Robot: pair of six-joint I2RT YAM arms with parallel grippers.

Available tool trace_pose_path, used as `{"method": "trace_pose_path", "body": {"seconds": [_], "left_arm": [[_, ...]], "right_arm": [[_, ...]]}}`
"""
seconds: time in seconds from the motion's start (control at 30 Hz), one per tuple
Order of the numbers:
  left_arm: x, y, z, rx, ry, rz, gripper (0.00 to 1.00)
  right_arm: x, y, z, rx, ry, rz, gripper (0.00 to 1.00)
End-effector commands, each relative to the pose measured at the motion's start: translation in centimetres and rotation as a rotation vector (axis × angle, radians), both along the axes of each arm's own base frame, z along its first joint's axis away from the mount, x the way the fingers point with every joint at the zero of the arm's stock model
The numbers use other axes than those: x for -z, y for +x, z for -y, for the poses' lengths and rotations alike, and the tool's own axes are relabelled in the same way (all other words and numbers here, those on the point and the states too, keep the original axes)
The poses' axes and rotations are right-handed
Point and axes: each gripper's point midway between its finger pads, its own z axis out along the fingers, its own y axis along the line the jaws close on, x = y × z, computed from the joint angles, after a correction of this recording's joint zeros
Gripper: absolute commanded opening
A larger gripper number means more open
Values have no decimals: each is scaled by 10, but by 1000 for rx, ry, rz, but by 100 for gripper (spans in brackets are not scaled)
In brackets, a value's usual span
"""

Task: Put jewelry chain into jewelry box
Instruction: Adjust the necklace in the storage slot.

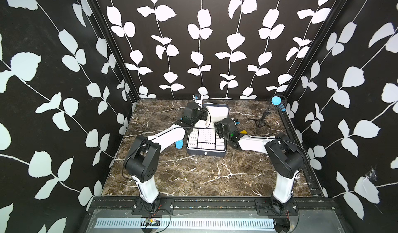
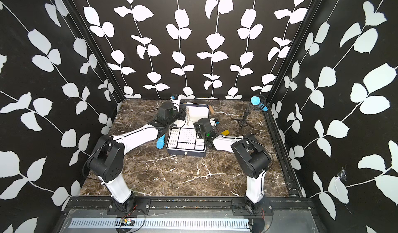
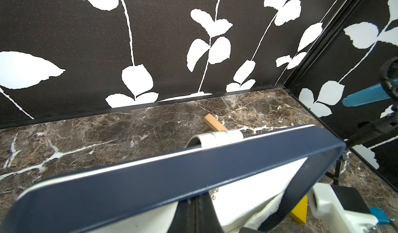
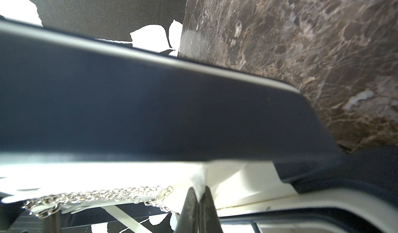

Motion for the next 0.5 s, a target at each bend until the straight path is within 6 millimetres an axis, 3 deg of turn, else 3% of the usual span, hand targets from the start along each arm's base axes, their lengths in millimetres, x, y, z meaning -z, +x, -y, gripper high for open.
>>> {"method": "trace_pose_path", "body": {"seconds": [0.0, 0.23, 0.47], "left_arm": [[-7, -3, -16, -40, 5, 32, 0], [41, -12, -29, -82, 32, -53, 0], [54, -14, -31, -86, 49, -78, 0]], "right_arm": [[1, -11, -10, -58, 2, -18, 0], [1, -10, -11, -60, 4, -17, 0], [0, -11, -11, -62, 5, -16, 0]]}}
